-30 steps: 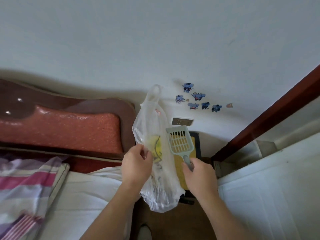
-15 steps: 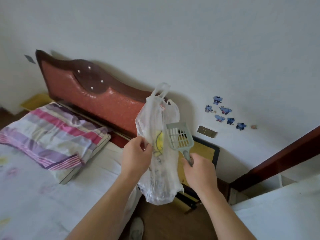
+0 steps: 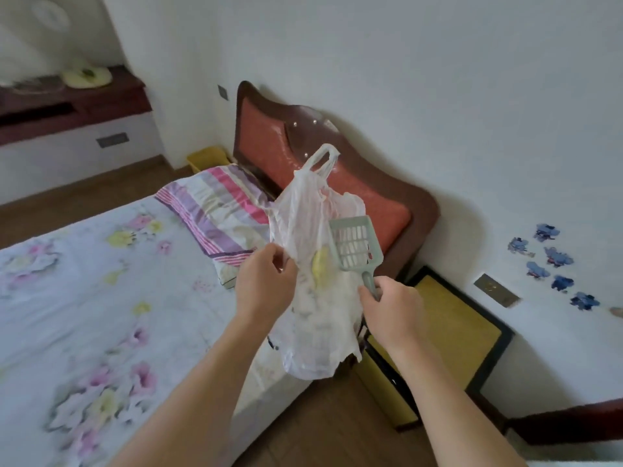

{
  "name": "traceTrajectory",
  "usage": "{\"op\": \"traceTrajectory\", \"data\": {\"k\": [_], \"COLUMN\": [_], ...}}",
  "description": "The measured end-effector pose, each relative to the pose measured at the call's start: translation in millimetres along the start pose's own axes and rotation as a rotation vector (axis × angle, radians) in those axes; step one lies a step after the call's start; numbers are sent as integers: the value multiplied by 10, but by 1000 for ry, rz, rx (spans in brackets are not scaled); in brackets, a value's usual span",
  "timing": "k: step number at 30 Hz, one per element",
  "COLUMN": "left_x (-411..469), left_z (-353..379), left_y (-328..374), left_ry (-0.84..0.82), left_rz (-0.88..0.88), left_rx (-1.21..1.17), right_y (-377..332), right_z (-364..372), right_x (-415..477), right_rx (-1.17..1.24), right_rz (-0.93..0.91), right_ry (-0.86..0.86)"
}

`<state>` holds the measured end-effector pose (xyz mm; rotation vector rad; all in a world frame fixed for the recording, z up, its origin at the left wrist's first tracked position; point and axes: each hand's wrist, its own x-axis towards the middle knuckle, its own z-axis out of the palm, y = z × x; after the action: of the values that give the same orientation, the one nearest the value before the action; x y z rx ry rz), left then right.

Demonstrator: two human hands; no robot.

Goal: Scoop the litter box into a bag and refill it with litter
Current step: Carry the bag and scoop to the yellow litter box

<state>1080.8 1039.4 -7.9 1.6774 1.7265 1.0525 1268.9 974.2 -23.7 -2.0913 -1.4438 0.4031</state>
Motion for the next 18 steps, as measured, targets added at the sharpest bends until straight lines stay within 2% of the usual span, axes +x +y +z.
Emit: {"op": "traceTrajectory", "data": {"k": [7, 18], "left_x": [-103, -713], "left_z": [-1092, -3087], "left_y": [-841, -2136], "left_ry": [166, 445], "left_rz": [-94, -235], "left_rx": [21, 52], "right_y": [-1040, -2725], "right_z": [664, 1817], "right_x": [-390, -1480], "right_rx": [0, 32], "right_rz": [-185, -407], "right_ry": [-83, -293]}}
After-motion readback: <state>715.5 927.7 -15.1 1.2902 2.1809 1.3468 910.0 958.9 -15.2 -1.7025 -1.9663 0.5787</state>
